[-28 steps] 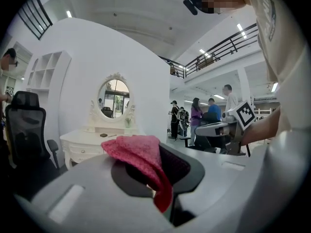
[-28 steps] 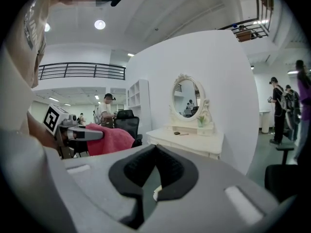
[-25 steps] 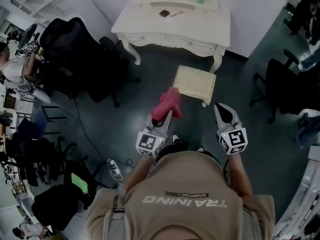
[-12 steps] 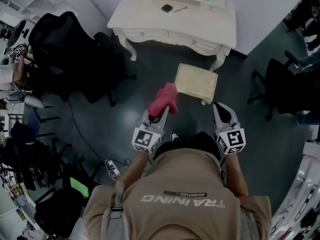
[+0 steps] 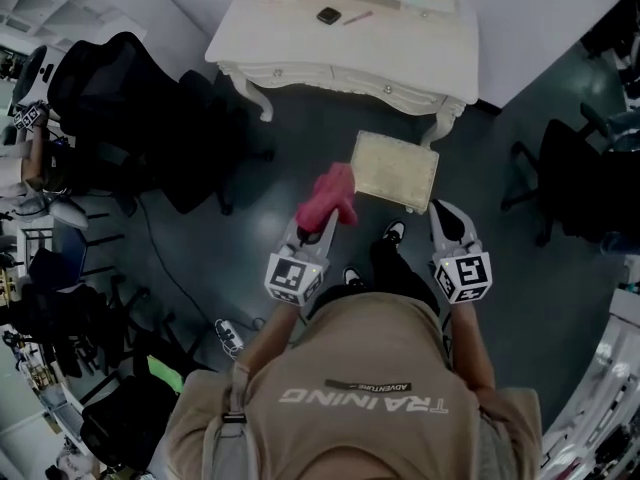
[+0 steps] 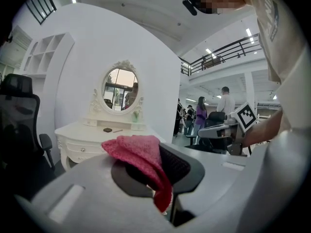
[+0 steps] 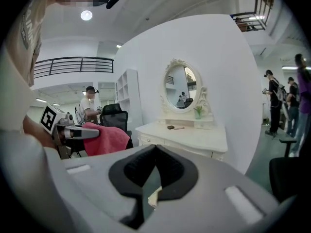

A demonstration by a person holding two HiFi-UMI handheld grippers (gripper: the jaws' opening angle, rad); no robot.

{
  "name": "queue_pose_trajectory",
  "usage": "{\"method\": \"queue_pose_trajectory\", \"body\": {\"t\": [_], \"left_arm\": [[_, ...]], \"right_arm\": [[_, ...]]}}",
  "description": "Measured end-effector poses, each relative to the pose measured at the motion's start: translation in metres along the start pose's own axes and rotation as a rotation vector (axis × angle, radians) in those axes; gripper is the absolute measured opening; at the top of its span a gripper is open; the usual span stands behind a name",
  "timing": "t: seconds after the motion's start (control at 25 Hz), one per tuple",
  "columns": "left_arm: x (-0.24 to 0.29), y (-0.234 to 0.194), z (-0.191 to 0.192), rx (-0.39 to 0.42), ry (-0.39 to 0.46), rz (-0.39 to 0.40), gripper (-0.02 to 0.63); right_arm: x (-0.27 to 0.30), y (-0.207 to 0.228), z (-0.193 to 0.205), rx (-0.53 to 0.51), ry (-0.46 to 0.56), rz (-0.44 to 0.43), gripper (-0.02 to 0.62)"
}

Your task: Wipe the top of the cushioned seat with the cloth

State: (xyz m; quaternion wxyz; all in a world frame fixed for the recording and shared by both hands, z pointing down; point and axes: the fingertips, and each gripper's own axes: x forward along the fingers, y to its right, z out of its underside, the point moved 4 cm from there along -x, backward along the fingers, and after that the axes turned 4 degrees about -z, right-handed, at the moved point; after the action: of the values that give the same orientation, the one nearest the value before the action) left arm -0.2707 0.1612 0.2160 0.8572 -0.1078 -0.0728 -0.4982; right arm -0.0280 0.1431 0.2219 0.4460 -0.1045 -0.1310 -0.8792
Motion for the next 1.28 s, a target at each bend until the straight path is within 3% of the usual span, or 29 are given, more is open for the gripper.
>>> {"method": "queue_pose_trajectory", "body": {"t": [0.24, 0.52, 0.68, 0.88, 1.28], "left_arm": [[0.075, 0.001, -0.034, 0.02, -0.006, -0.002, 0.038], [0.152, 0.017, -0.056, 0.007, -0.026, 0.012, 0.038], [0.187, 0.016, -0.061, 0.008, -0.053, 0.017, 0.038], [0.223, 0.008, -0.052, -0.068, -0.08, -0.015, 0.038], [0.265, -0.001, -0.049, -0.026, -0.095, 0.05, 0.038]], "right_arm": [[0.051, 0.062, -0.025, -0.006, 0.005, -0.066, 0.002], [0.089, 0.122, -0.027, 0.003, -0.01, -0.123, 0.002], [0.098, 0.154, -0.026, 0.028, -0.016, -0.119, 0.002], [0.096, 0.182, -0.01, 0.072, -0.033, -0.094, 0.002], [0.095, 0.203, -0.004, 0.088, -0.041, -0.014, 0.002]]}}
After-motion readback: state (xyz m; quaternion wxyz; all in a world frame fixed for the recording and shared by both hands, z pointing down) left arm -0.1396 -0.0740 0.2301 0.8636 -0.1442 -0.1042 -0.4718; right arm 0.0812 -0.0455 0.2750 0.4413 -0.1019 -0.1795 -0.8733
